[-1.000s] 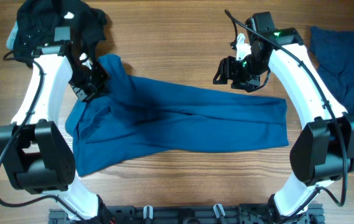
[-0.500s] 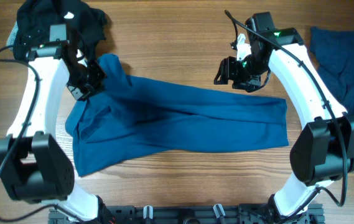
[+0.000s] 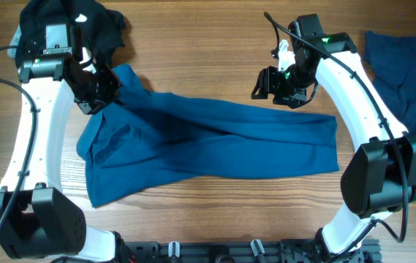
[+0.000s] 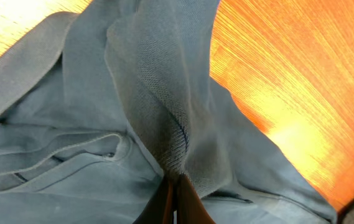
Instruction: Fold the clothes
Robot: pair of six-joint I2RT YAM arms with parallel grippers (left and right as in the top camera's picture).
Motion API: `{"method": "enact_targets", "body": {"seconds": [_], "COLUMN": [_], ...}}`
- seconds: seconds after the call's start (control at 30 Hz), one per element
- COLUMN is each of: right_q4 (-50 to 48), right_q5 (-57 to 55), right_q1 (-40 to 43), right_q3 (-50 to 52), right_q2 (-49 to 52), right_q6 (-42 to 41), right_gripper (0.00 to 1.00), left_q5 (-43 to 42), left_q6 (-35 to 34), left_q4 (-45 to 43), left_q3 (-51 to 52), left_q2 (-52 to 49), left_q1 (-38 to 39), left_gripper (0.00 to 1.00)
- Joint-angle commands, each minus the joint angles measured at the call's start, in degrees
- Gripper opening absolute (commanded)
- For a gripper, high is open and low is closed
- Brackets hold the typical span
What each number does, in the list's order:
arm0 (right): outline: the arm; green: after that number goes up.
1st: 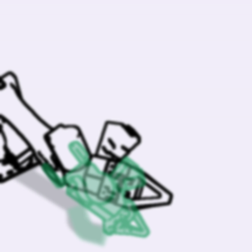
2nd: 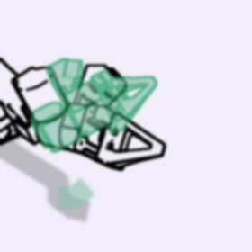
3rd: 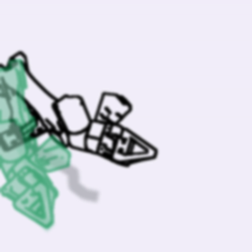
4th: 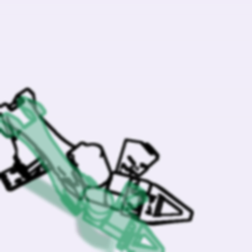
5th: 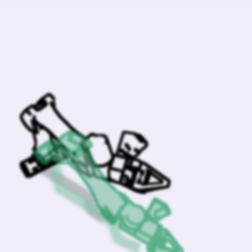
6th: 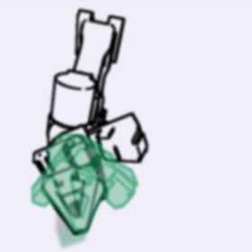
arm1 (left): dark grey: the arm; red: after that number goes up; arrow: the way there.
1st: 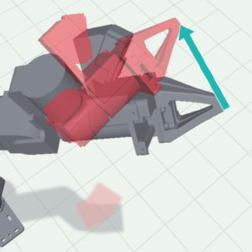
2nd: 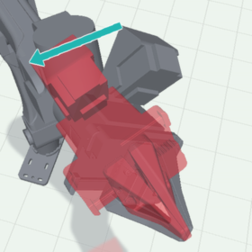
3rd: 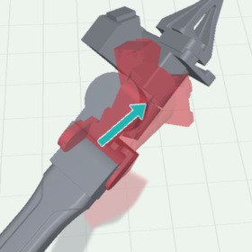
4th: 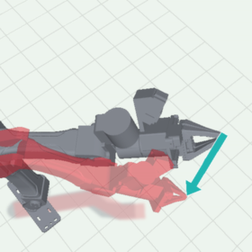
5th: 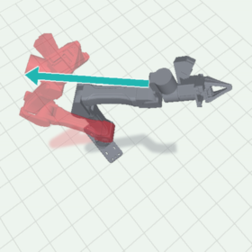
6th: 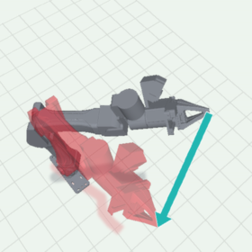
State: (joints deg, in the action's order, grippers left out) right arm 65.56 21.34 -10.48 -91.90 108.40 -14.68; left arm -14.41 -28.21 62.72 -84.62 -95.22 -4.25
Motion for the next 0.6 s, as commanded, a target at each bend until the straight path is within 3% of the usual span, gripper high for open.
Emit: {"method": "enact_targets", "body": {"seconds": [0.0,0.57], "right_q4": [0.24,0.07], "right_q5": [-0.81,-0.81], "right_q1": [-0.46,-0.46], "right_q3": [0.52,0.52], "right_q2": [-1.25,-1.25], "right_q6": [1.2,1.18], "right_gripper": [0.64,0.65], "left_q5": [-1.16,3.61], "left_q6": [-0.57,-2.75], "left_q4": [0.85,4.66], "left_q3": [-0.59,-0.59], "left_q2": [1.22,1.53], "left_q1": [0.04,0.28], "left_gripper": [0.04,0.04]}}
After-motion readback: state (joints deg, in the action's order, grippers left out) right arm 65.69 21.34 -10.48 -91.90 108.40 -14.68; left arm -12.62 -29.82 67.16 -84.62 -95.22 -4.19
